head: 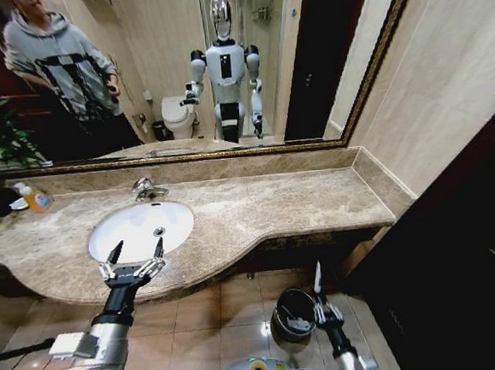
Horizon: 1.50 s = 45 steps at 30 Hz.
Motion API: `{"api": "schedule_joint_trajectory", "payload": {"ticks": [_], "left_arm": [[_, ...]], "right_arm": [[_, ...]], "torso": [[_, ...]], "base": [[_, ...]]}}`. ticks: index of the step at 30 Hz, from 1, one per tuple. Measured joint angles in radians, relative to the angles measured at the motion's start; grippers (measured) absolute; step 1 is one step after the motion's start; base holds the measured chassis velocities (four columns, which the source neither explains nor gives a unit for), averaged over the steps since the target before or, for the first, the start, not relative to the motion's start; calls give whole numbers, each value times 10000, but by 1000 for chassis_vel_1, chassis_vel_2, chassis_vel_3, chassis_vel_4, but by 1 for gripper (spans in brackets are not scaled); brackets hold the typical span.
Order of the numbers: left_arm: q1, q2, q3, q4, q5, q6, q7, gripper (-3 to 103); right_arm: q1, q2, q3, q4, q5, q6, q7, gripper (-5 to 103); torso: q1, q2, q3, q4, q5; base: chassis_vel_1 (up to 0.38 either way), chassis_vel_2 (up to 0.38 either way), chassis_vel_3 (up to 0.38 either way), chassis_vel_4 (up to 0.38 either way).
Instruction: Pick up the trash from the sink and place it in the trash bin.
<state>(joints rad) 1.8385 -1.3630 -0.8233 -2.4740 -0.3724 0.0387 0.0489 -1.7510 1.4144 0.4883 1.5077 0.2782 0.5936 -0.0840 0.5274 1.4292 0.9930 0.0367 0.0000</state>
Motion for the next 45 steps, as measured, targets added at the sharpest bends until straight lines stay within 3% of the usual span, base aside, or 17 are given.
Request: {"api": "schedule_joint_trajectory", "payload": {"ticks": [4,10,19,29,45], "left_arm": [[0,0,0,0,0,0,0,100],[0,0,0,0,0,0,0,100],[0,0,0,0,0,0,0,100],[0,0,0,0,0,0,0,100],[0,0,0,1,0,0,0,100]], "right_arm": [[601,49,-13,-1226,-116,18,51,17],[1324,124,-316,-2261,-796,-1316,358,17],[2985,258,-785,-4031,-695,-3114,140,17],[5039,351,-833,-7099,-915,-3309,-271,17],[6810,501,-459,-9908,-1458,-3532,-651,17]], "torso": [[0,-1,0,3,3],[1,-1,1,0,-1],[1,-1,1,2,0],[2,-1,1,2,0],[1,-2,1,1,0]], "base": [[0,0,0,0],[0,0,0,0],[0,0,0,0],[0,0,0,0],[0,0,0,0]]}}
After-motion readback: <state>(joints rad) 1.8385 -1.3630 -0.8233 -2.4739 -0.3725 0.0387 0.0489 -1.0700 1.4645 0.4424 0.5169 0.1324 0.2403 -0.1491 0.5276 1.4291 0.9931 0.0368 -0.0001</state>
